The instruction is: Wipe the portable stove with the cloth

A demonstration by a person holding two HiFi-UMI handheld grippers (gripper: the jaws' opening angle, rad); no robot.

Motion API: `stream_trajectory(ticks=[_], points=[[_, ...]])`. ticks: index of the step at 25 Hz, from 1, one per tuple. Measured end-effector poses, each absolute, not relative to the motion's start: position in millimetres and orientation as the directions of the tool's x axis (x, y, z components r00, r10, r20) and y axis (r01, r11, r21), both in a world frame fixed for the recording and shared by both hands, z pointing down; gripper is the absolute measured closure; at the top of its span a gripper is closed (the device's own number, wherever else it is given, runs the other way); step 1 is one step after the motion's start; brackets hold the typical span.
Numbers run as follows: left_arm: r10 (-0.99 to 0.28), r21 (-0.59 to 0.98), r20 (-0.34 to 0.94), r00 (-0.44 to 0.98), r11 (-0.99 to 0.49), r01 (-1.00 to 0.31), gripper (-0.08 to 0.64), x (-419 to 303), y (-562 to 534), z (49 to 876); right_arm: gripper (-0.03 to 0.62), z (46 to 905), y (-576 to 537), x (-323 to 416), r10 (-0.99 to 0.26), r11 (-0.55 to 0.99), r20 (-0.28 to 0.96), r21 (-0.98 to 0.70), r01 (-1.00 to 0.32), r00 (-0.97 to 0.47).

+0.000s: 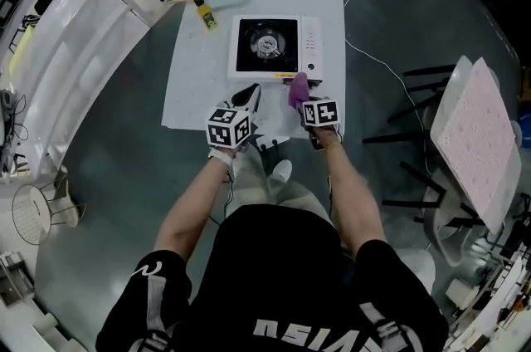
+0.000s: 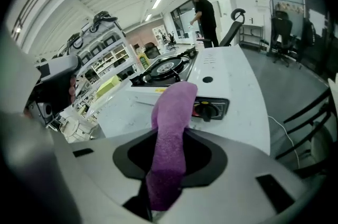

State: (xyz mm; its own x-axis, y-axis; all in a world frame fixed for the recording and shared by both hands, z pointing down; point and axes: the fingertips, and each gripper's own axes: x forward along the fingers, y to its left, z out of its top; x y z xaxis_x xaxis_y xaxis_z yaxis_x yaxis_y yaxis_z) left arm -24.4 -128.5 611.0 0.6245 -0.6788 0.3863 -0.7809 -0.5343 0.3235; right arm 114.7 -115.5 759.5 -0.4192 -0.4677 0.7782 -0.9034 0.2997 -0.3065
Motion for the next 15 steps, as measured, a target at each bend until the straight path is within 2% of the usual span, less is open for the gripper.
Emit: stream_trajectory(ticks=[6, 15], points=[[-0.672, 0.314, 0.377, 0.638, -0.555, -0.77, 0.551, -9.4, -127.2, 605.3, 0.477, 753.1, -112.1, 141.7, -0.495, 0.261, 0.774, -0.302, -0.917, -0.396], [-0.714, 0.304, 0.337, 0.613, -0.534, -0.789, 0.551, -17.6, -134.1, 578.0, 0.477, 691.3, -130.8, 144.7, -0.596, 0.324, 0.691, -0.259, -0.91, -0.409]])
